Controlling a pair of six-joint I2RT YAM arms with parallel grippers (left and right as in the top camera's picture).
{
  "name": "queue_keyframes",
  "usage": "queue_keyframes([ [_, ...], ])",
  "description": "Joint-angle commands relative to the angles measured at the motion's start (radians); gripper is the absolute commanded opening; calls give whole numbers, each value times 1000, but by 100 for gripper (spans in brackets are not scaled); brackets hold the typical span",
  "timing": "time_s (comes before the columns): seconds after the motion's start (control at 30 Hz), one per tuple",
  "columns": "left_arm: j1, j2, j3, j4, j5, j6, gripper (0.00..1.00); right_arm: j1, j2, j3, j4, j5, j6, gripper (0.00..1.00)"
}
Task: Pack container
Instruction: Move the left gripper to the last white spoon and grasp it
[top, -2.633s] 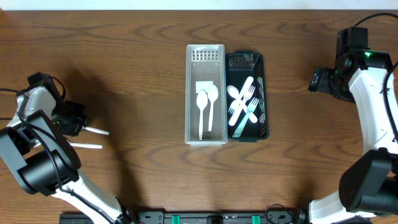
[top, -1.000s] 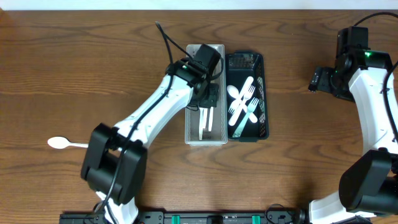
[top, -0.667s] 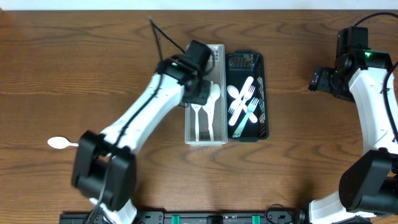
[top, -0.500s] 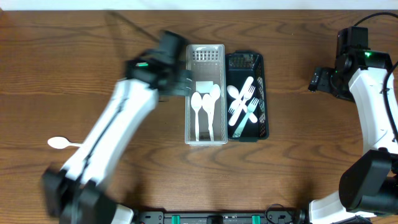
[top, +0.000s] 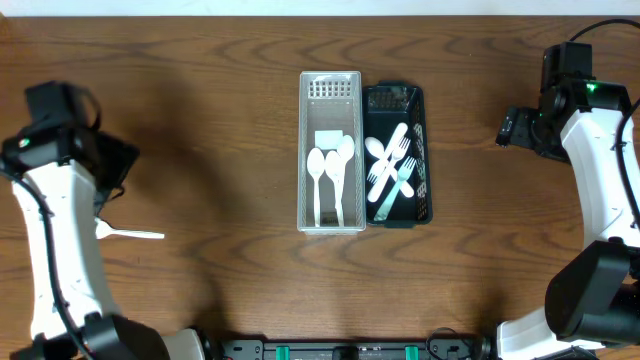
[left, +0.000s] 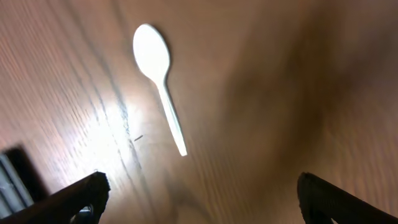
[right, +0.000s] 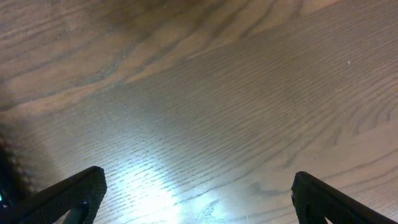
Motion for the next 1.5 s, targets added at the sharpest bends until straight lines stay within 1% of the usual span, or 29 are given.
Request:
queue_keyframes([
  [0.0, 96, 23, -105, 55, 103, -44, 98, -6, 0, -2, 1, 0, -13, 98],
  [0.07, 150, 29, -176, 119, 133, -41, 98, -6, 0, -2, -1, 0, -13, 98],
  [0.23, 223, 46, -283, 237, 135, -26, 98, -6, 0, -2, -2, 0, -13, 98],
  [0.37, 236, 87, -291, 307, 134, 32, 98, -6, 0, -2, -6, 0, -13, 99],
  [0.43, 236, 116, -291, 330, 131, 38, 98, -6, 0, -2, -11, 0, -13, 99],
  [0.83, 236, 309, -291, 384, 132, 34, 98, -6, 0, -2, -16, 0, -13, 99],
  [1.1, 236, 332, -291, 417, 105, 34, 98, -6, 0, -2, -16, 0, -13, 98],
  [1.2, 236, 332, -291, 428, 105, 34, 100, -6, 0, -2, -16, 0, -13, 99],
  [1.27, 236, 332, -291, 432, 105, 34, 98, -6, 0, -2, -16, 1, -13, 99],
  [1.47, 236, 352, -293, 432, 105, 40, 98, -6, 0, -2, -14, 0, -13, 99],
])
